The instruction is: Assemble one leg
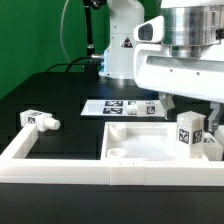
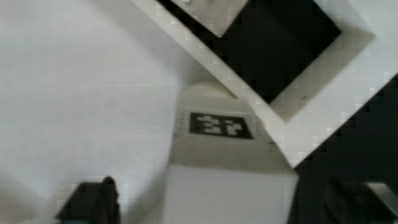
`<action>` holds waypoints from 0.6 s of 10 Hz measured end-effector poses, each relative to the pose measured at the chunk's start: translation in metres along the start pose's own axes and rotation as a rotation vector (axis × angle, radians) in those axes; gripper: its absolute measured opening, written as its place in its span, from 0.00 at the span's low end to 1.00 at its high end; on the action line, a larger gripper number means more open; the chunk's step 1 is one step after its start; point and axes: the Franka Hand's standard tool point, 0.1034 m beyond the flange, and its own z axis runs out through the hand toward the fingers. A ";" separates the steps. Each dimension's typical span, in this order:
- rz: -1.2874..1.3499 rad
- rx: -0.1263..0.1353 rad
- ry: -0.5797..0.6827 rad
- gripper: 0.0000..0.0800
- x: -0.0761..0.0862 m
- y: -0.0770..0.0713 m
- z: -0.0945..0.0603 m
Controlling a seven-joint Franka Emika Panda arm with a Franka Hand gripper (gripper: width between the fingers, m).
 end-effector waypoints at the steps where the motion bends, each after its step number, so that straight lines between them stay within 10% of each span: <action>1: -0.126 -0.003 0.005 0.78 0.001 -0.001 -0.001; 6: -0.518 -0.014 0.010 0.81 0.002 0.000 -0.001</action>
Offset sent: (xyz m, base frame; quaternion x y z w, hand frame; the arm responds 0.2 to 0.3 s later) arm 0.0000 0.0000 0.0000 0.0000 0.0000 -0.1938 0.9810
